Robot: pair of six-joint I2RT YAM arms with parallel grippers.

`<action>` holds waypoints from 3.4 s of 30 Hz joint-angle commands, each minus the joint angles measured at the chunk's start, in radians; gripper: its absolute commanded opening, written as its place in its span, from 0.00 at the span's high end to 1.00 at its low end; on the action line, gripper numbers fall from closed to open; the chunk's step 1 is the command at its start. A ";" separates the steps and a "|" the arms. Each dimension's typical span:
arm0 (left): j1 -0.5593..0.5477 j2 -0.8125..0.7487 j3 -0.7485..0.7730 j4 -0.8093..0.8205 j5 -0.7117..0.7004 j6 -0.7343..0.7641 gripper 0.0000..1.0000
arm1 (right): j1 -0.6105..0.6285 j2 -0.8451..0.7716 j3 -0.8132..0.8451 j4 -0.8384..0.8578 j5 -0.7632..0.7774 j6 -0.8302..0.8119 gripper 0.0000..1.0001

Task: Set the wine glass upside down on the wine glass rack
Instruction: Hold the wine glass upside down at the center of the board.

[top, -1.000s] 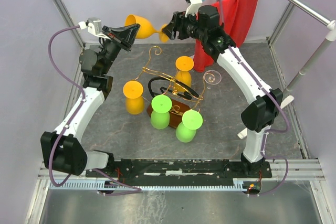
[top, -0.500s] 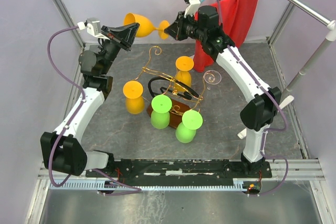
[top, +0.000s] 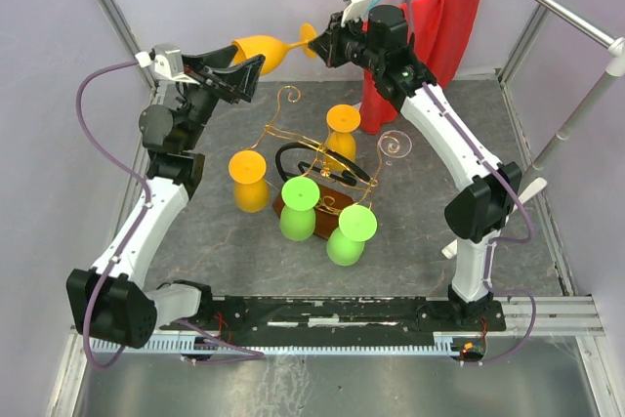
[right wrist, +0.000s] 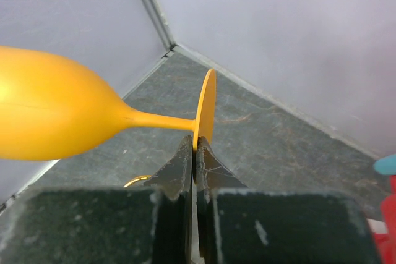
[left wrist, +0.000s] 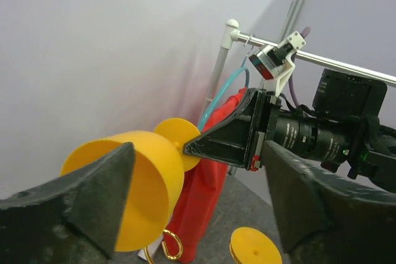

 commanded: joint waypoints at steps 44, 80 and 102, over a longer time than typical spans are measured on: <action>0.000 -0.078 0.217 -0.709 -0.563 0.391 0.01 | 0.237 -0.439 -0.592 0.237 0.541 -1.340 0.99; 0.000 -0.152 0.119 -0.701 -0.613 0.350 0.01 | 0.455 -0.238 -0.502 0.273 0.473 -1.453 0.99; 0.002 -0.117 0.122 -0.683 -0.595 0.335 0.01 | 0.407 -0.077 -0.298 0.221 0.596 -1.439 0.99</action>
